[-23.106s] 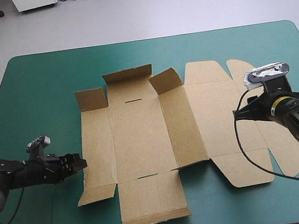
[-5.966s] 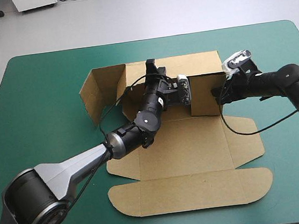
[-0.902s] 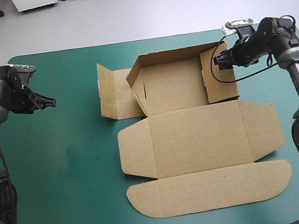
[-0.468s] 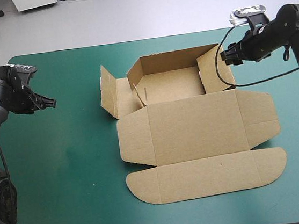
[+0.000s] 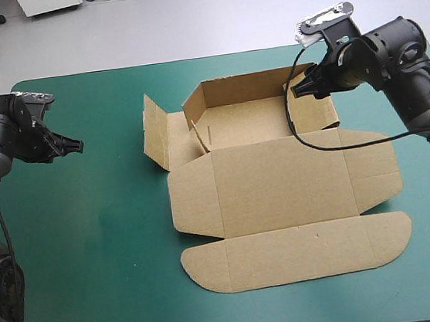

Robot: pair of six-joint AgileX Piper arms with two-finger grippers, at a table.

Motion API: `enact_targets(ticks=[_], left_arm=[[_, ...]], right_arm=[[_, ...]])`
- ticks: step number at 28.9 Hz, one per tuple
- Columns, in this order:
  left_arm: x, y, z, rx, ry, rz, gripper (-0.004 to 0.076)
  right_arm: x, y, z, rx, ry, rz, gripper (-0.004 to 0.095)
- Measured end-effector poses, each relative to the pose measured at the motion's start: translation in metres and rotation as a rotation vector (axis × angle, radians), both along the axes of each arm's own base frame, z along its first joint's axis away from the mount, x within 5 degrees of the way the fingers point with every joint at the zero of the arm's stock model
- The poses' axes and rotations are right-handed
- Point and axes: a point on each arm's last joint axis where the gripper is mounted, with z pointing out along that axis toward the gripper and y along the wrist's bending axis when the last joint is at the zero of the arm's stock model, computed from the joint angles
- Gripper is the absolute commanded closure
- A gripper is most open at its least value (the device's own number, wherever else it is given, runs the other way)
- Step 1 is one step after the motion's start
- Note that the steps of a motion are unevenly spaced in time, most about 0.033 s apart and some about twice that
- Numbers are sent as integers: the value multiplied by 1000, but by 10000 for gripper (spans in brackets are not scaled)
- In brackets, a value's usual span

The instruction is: Fold the box

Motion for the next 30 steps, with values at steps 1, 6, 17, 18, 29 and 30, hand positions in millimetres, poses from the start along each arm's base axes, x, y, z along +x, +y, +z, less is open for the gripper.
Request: enact_targets(ticks=[1, 6, 17, 18, 29, 30], left_arm=[[0, 0, 0, -1, 0, 0, 738], [0, -2, 0, -18, -1, 0, 738], [0, -3, 0, -26, 0, -13, 738], [0, -3, 0, -26, 0, -14, 738], [1, -3, 0, -28, -15, -20, 738], [1, -3, 0, -28, -15, -20, 738]], right_arm=[[5, 1, -3, -10, -6, -1, 162], [48, 0, -42, -34, 63, -65, 117], [137, -37, -128, 85, 252, -196, 179], [141, -39, -136, 82, 275, -194, 181], [157, -32, -184, 102, 415, -154, 663], [157, -31, -184, 105, 415, -154, 711]])
